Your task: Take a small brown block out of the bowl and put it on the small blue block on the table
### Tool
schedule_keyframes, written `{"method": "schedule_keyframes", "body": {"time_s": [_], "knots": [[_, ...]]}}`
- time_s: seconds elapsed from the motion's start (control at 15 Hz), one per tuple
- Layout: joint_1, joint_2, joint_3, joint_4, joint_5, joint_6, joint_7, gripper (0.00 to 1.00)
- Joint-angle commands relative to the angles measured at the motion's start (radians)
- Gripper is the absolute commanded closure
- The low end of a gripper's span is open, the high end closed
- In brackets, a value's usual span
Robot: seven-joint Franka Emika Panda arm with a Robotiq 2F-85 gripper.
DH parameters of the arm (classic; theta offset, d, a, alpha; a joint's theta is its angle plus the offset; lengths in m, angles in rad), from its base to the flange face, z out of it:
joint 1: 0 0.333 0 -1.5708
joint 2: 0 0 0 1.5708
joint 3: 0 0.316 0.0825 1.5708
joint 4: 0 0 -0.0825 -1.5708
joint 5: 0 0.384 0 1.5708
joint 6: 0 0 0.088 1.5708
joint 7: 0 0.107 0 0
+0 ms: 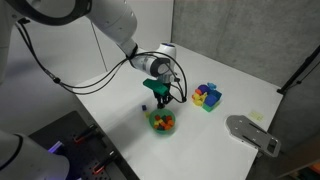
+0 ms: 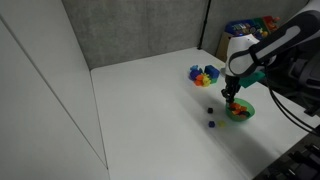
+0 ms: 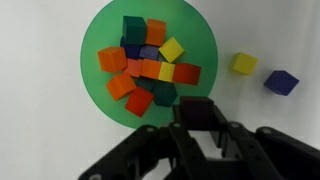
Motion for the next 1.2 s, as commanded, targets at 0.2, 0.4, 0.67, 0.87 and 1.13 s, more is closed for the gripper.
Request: {"method": "schedule_keyframes", "body": {"time_s": [0.2,0.4,0.67,0.87,1.13], "knots": [[0.052,0.012,0.045,0.038,-0.010,-0.035,0.084,0.85],[0.072,0.024,0.067,0.029,-0.003,-0.028,0.114,0.85],[0.101,0.044,0.073,0.008,-0.001,0.006,0.172,0.83],[0.125,0.063,0.074,-0.004,-0.004,0.033,0.212,0.83],[0.151,0.095,0.066,-0.017,-0.007,0.075,0.250,0.82]]}}
